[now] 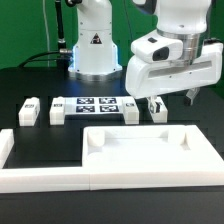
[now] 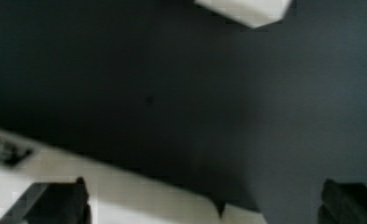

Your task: Assemble desk

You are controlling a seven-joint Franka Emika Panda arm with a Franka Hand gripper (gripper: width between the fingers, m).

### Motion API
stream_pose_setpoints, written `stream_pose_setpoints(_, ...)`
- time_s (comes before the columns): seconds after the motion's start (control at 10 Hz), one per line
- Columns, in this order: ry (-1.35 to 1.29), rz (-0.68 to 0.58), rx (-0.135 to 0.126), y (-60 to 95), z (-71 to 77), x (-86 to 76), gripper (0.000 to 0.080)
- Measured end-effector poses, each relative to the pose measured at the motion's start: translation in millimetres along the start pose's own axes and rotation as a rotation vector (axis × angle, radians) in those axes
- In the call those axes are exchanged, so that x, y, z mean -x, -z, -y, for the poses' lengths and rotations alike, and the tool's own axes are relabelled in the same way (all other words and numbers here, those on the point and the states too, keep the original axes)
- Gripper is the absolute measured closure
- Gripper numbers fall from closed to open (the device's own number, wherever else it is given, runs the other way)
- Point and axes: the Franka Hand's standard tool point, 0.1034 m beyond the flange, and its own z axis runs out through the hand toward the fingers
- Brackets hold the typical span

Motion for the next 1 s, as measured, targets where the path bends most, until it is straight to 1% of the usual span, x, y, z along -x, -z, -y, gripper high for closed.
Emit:
stream_pose_setpoints(0.1, -0.150, 0.012, -0.018, -7.8, 5.5, 1.9, 0.0151)
stream_pose_setpoints(0.4, -0.140, 0.033, -0.018, -8.1, 5.2, 4.0, 0.0151)
stream_pose_setpoints(0.5, -0.184, 0.129, -0.041, -11.8, 5.2, 20.9, 0.0151)
stream_pose_setpoints(0.7, -0.206, 0.333, -0.060, -13.1, 4.0, 38.7, 0.0151)
stream_pose_setpoints(0.8, -0.215, 0.434, -0.073, -14.2, 2.6, 39.3, 0.0151)
stream_pose_setpoints(1.0, -0.206, 0.580, -0.086, -15.5, 3.6, 43.0, 0.0151)
